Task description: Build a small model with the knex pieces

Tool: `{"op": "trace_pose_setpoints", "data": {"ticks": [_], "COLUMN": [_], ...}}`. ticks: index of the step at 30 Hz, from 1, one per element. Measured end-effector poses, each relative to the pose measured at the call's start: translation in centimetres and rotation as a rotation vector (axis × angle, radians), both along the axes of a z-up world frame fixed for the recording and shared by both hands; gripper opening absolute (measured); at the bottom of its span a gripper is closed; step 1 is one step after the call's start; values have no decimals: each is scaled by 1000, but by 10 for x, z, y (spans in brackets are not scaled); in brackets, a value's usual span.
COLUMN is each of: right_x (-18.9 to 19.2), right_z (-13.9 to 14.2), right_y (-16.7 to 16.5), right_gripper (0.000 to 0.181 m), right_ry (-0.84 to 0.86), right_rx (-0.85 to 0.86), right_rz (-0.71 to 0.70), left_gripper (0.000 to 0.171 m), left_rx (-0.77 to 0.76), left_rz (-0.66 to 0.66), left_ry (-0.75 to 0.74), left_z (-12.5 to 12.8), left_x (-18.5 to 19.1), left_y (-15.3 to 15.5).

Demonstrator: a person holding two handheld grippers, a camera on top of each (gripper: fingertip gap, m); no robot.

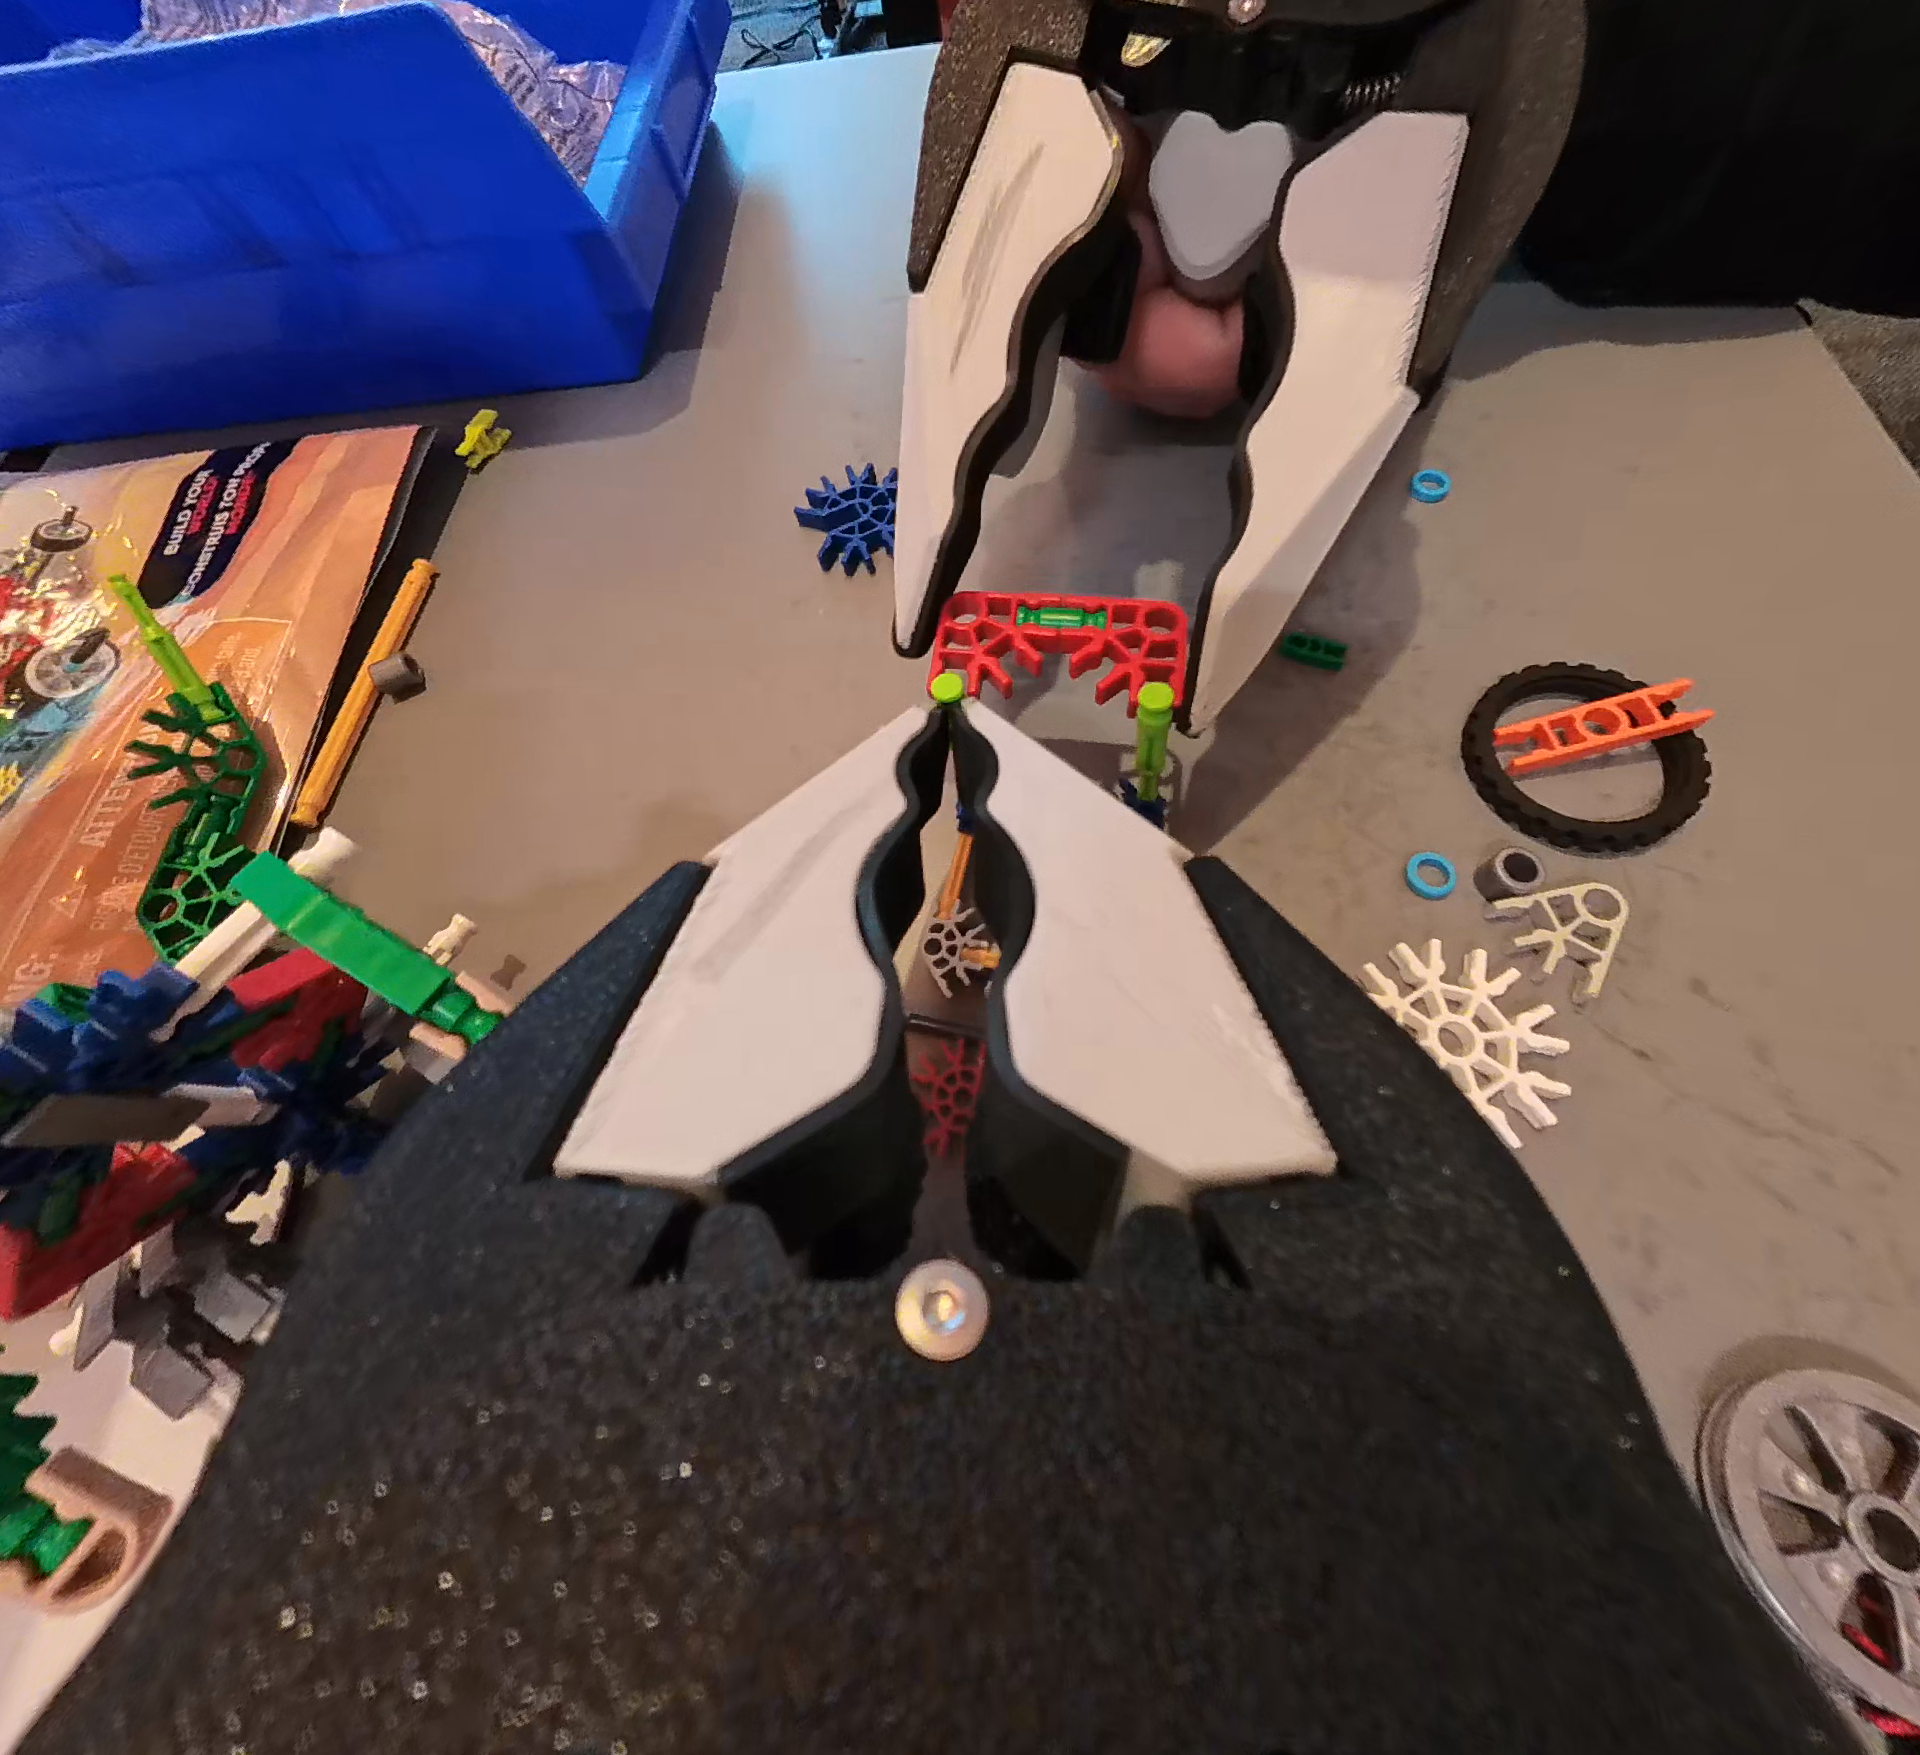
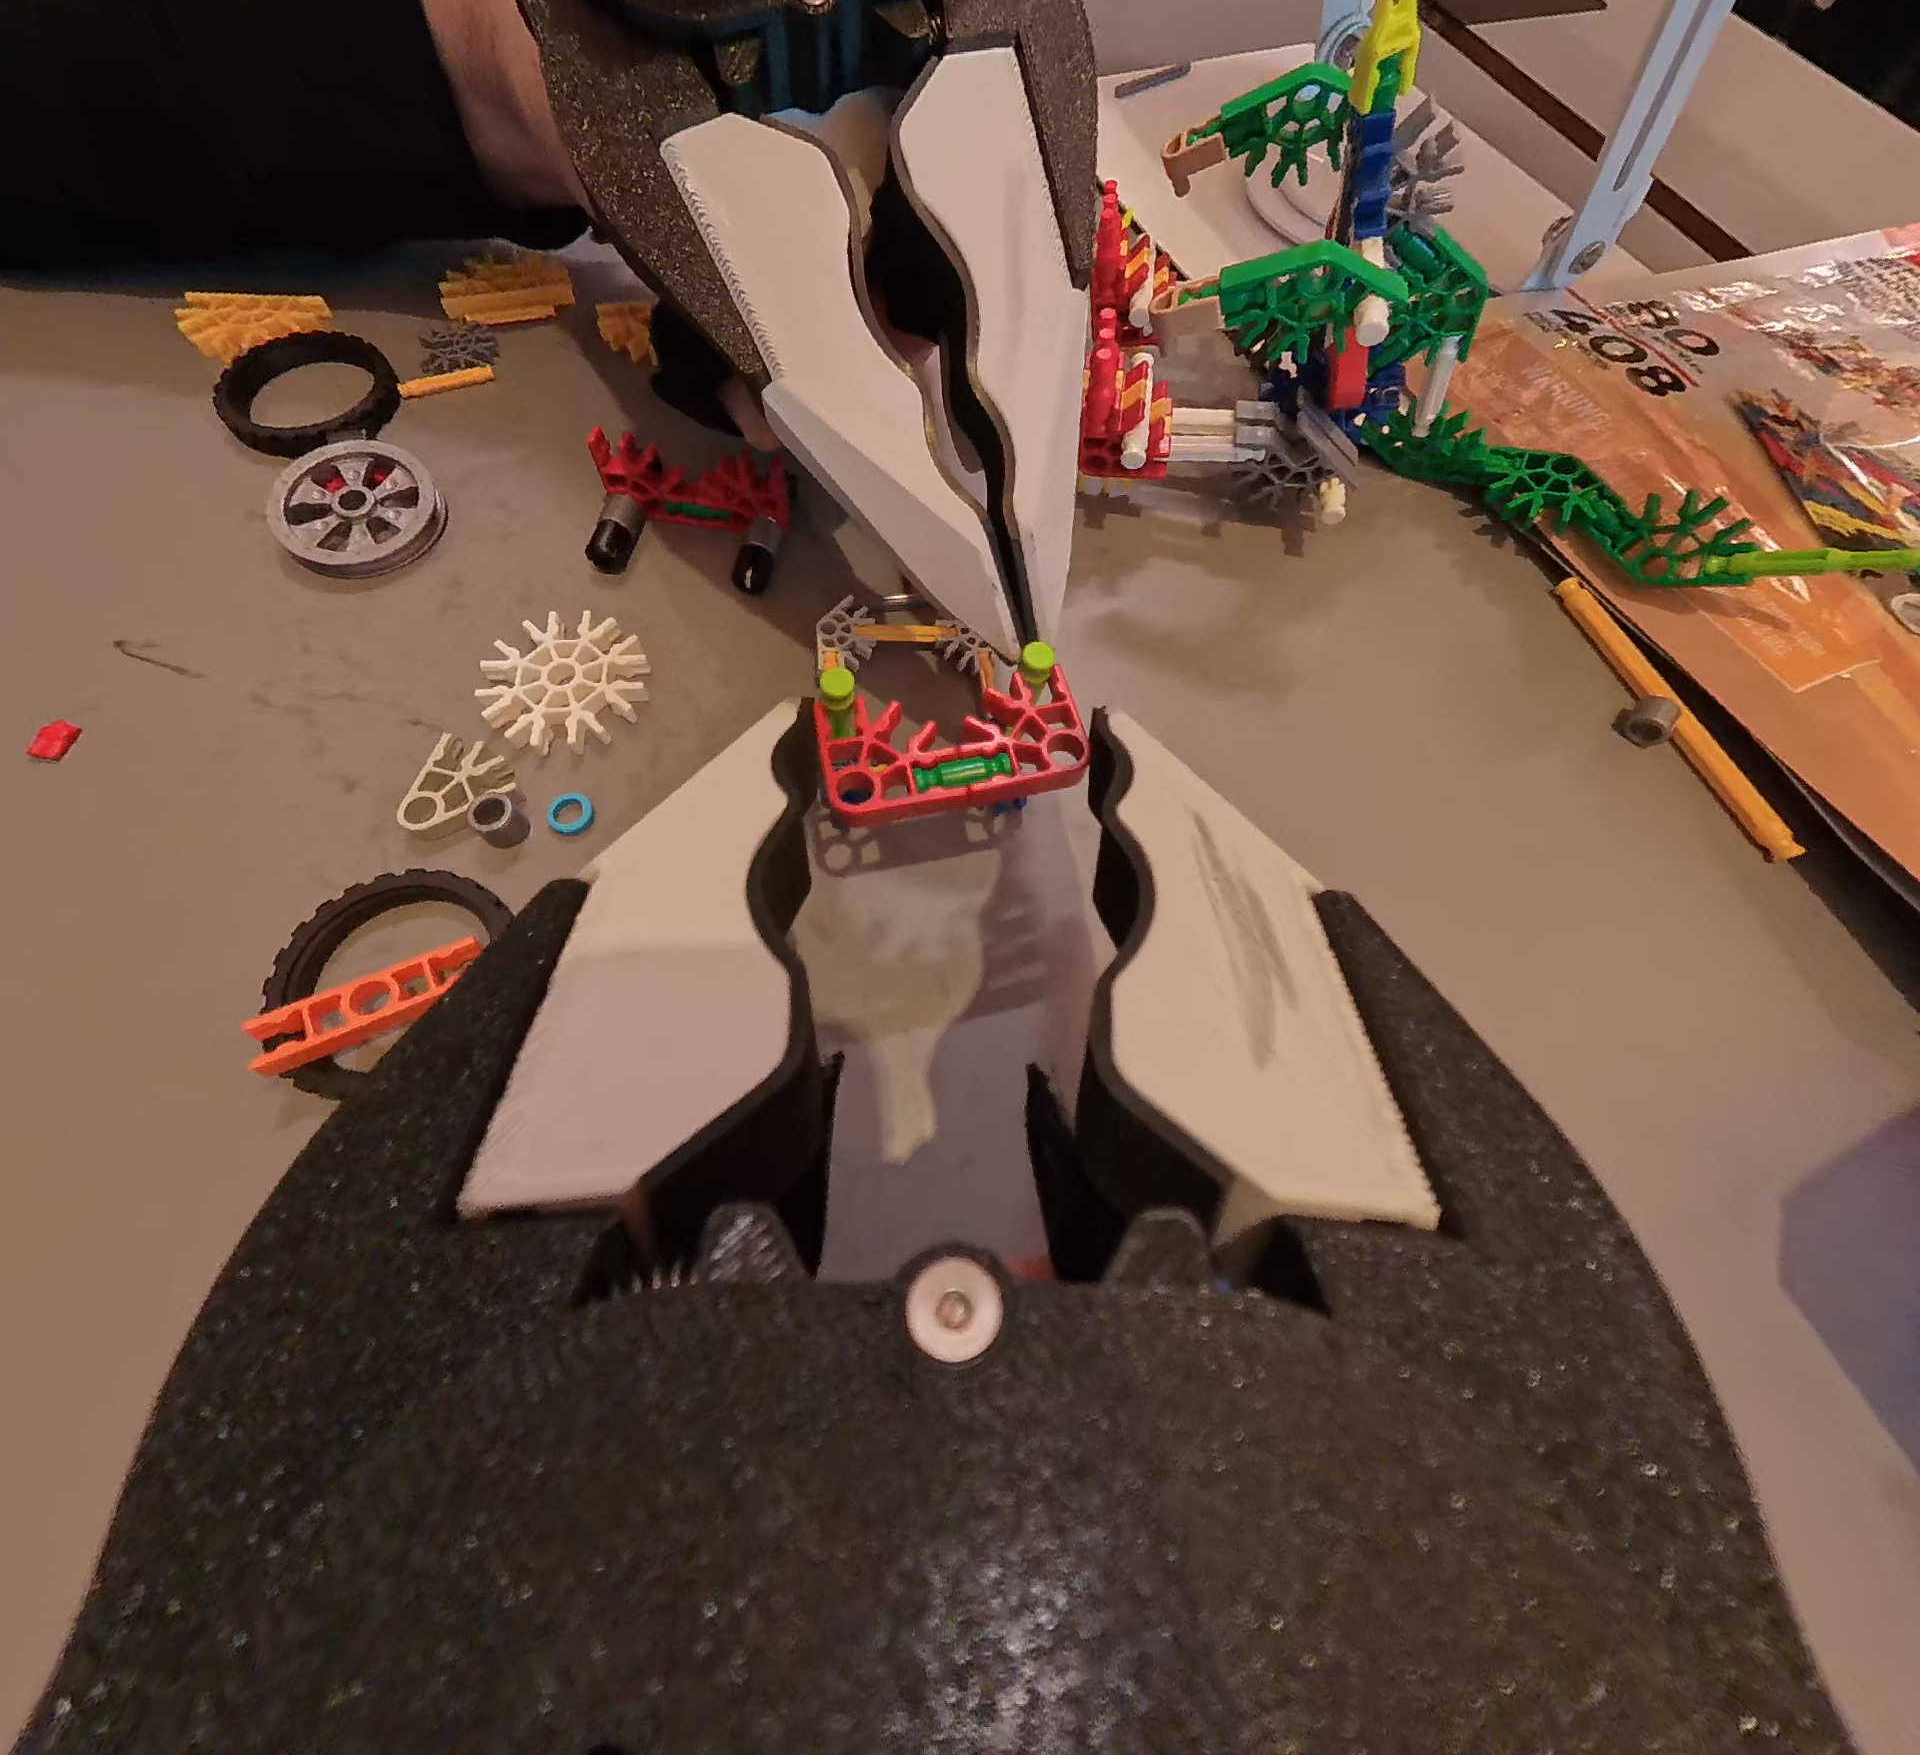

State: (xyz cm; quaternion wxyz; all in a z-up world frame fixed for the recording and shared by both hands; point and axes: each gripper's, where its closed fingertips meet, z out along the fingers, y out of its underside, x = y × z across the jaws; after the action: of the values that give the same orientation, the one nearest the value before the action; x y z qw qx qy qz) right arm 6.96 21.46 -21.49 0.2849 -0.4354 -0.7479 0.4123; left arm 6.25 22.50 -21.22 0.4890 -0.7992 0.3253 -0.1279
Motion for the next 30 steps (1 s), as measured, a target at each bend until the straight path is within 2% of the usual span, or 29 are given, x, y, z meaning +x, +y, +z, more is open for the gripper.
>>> {"op": "trace_pose_setpoints", "data": {"ticks": [17, 25, 30], "right_x": [-3, -4, -2], "right_z": [-3, -3, -4], "right_y": [-7, -7, -7], "right_gripper": [47, 49, 49], "right_ry": [-18, -23, -23], "right_rx": [-7, -14, 0], "right_rz": [8, -1, 5], "left_gripper": [0, 0, 0], "left_rx": [-9, -1, -20], "left_rz": [6, 7, 1], "left_ry": [-47, -32, 39], "left_z": [0, 0, -9], "left_x": [2, 1, 1], "left_y": [-1, 0, -1]}}
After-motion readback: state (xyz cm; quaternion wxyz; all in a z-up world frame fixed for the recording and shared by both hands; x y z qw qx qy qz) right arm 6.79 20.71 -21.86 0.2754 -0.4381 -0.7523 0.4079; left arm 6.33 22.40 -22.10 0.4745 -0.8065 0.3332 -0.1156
